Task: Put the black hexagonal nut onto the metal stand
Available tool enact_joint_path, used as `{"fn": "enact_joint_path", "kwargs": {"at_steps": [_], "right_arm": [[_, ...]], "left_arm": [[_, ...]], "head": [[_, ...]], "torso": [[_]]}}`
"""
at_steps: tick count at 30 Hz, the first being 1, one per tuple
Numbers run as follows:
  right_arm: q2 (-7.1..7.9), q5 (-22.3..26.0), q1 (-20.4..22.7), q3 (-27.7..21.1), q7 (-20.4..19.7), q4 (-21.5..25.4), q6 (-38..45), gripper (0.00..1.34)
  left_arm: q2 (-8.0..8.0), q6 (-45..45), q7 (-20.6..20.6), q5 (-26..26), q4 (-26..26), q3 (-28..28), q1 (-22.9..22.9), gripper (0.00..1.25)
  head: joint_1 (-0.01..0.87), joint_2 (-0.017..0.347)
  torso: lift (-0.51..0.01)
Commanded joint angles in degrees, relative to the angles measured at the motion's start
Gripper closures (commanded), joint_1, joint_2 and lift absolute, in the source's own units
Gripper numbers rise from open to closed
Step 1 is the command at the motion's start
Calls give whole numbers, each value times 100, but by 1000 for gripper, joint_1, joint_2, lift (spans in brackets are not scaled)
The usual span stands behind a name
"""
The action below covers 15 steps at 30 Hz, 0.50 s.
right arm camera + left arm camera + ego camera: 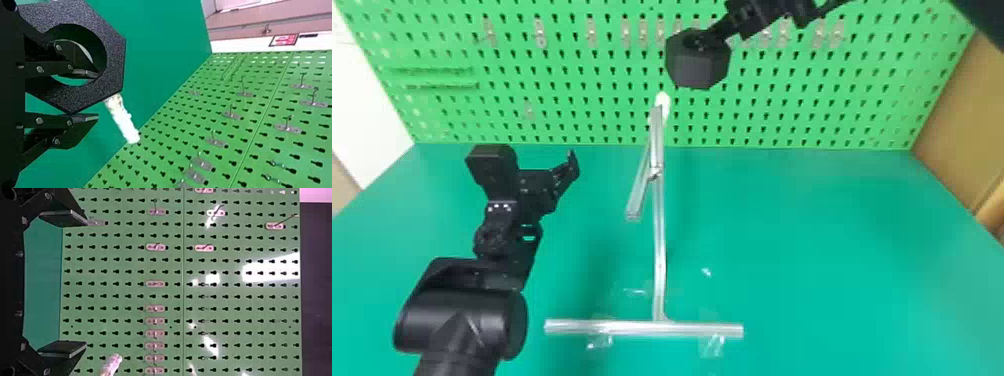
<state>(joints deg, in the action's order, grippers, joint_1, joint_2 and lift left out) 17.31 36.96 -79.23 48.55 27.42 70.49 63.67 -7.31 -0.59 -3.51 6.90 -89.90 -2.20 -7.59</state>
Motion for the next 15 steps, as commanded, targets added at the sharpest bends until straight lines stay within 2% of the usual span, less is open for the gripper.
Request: {"fn": "enact_joint_path", "kwargs": {"at_steps": [1, 9, 15], "right_arm": [[-123, 118, -5, 76, 0, -97, -109, 1047], [-299, 285, 31, 234, 0, -255, -320, 1047], [-369, 329, 66, 225, 0, -343, -416, 1047]], "left_arm": [[-8, -3, -1, 4, -1, 9, 4, 177], [-8, -3, -1, 4, -1, 9, 12, 177], [-8, -3, -1, 4, 8, 9, 12, 179]], "head": [[693, 81], [693, 81], [693, 81]], "torso": [[-1], [-1], [-1]]}}
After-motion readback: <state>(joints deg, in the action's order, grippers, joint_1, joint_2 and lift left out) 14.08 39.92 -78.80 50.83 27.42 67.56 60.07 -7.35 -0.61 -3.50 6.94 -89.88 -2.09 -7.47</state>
